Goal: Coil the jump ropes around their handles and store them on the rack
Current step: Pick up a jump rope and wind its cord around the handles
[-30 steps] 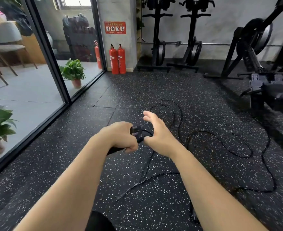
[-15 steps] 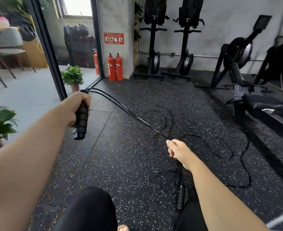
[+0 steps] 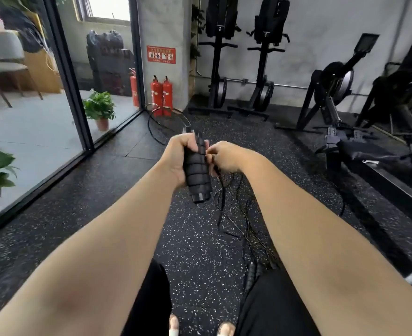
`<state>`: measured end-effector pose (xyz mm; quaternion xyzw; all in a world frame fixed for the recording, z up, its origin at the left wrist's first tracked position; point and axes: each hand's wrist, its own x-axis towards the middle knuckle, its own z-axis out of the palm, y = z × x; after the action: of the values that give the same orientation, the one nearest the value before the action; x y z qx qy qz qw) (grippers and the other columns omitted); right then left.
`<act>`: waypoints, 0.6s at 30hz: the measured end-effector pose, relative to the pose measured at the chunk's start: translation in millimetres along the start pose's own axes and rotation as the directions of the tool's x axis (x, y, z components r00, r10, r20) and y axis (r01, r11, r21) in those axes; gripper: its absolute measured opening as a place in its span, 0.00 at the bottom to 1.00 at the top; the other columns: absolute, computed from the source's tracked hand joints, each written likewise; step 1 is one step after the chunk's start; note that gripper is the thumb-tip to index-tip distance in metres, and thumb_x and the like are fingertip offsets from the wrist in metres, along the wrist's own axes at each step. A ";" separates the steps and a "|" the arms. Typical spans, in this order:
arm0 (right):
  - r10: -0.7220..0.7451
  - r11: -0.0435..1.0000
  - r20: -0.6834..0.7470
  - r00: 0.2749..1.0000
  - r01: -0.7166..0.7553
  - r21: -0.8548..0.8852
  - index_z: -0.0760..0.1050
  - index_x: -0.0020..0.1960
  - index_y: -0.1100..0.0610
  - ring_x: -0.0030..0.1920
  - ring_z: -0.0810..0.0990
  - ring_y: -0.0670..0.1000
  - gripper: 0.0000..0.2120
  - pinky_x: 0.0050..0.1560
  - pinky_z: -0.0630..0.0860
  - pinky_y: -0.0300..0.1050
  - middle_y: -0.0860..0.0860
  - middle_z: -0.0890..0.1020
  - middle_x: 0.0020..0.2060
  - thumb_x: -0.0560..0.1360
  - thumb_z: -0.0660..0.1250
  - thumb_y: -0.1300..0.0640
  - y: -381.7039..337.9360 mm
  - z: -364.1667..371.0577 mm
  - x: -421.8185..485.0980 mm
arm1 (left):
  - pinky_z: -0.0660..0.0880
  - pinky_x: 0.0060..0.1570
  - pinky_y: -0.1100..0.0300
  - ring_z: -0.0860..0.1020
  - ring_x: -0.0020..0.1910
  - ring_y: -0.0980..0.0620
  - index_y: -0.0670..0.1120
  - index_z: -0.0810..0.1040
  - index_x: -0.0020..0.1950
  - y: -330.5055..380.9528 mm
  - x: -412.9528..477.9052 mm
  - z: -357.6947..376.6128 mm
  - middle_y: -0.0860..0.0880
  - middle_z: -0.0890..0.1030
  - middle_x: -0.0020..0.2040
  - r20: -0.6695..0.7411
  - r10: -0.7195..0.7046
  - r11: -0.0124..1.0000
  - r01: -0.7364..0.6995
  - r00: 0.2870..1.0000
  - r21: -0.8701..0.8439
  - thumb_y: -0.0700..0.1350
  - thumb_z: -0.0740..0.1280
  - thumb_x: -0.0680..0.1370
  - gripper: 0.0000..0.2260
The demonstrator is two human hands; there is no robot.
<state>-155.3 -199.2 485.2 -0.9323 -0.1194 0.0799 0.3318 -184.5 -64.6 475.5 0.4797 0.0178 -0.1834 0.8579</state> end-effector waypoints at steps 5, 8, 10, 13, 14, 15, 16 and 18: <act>0.072 0.969 0.064 0.995 -0.054 -0.242 0.72 0.38 0.55 0.32 0.73 0.52 0.11 0.33 0.70 0.41 0.53 0.75 0.34 0.77 0.58 0.62 22.4 -9.8 -4.1 | 0.71 0.38 0.61 0.72 0.28 0.52 0.46 0.69 0.36 8.6 4.5 9.5 0.50 0.74 0.35 -0.131 0.089 0.990 -0.102 0.987 -0.099 0.38 0.60 0.57 0.09; 0.169 0.894 -0.057 0.984 -0.177 -0.411 0.75 0.44 0.57 0.36 0.80 0.55 0.08 0.37 0.76 0.48 0.55 0.79 0.40 0.78 0.59 0.59 50.7 -18.8 -6.4 | 0.70 0.35 0.62 0.70 0.26 0.53 0.46 0.67 0.34 19.2 6.5 -4.0 0.51 0.71 0.29 -0.226 0.175 0.972 -0.205 0.958 -0.118 0.36 0.58 0.62 0.05; 0.014 0.878 -0.297 0.955 -0.154 -0.453 0.76 0.52 0.60 0.45 0.78 0.58 0.08 0.44 0.74 0.49 0.57 0.78 0.48 0.80 0.60 0.58 56.2 -27.6 -3.8 | 0.69 0.35 0.62 0.69 0.26 0.53 0.47 0.66 0.33 21.3 6.0 -12.8 0.51 0.70 0.28 -0.254 0.191 0.976 -0.211 0.948 -0.056 0.37 0.57 0.65 0.05; -0.199 0.938 -0.455 0.868 0.034 -0.346 0.75 0.54 0.60 0.44 0.74 0.57 0.07 0.45 0.71 0.50 0.56 0.74 0.48 0.79 0.59 0.61 39.3 -47.0 4.8 | 0.68 0.35 0.61 0.69 0.27 0.52 0.47 0.66 0.33 16.8 5.5 -18.1 0.51 0.71 0.31 -0.245 0.177 0.984 -0.178 0.953 0.018 0.36 0.57 0.65 0.06; -0.229 0.948 -0.463 0.856 0.089 -0.306 0.75 0.53 0.60 0.42 0.73 0.56 0.07 0.43 0.71 0.49 0.56 0.74 0.46 0.79 0.59 0.63 31.8 -54.8 8.6 | 0.69 0.35 0.61 0.71 0.28 0.52 0.46 0.67 0.34 15.6 5.1 -19.4 0.50 0.73 0.32 -0.239 0.166 0.986 -0.163 0.957 0.030 0.36 0.57 0.67 0.06; -0.247 0.951 -0.464 0.851 0.122 -0.284 0.75 0.52 0.59 0.40 0.73 0.55 0.07 0.42 0.71 0.48 0.55 0.75 0.44 0.78 0.59 0.63 25.5 -62.1 12.6 | 0.70 0.36 0.61 0.72 0.29 0.52 0.46 0.68 0.35 15.0 4.4 -21.6 0.50 0.75 0.33 -0.231 0.149 0.989 -0.144 0.961 0.037 0.36 0.57 0.68 0.05; -0.259 0.949 -0.461 0.849 0.135 -0.286 0.76 0.51 0.58 0.39 0.72 0.55 0.07 0.41 0.70 0.46 0.55 0.76 0.43 0.78 0.59 0.64 20.6 -68.9 15.6 | 0.71 0.36 0.61 0.75 0.30 0.52 0.45 0.69 0.36 15.0 3.7 -24.6 0.49 0.78 0.34 -0.214 0.129 0.992 -0.122 0.968 0.043 0.36 0.56 0.68 0.05; -0.263 0.943 -0.468 0.844 0.123 -0.309 0.76 0.52 0.57 0.39 0.73 0.54 0.08 0.41 0.69 0.44 0.55 0.78 0.43 0.78 0.59 0.63 14.4 -80.7 20.0 | 0.73 0.39 0.60 0.79 0.34 0.50 0.45 0.70 0.37 16.4 2.8 -32.1 0.43 0.83 0.42 -0.163 0.084 0.994 -0.071 0.983 0.084 0.36 0.56 0.66 0.06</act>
<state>-115.2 -252.8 536.6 -0.9397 -0.1324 -0.2167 0.2290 -171.8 -31.1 471.0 0.5265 0.0636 -0.1098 0.8406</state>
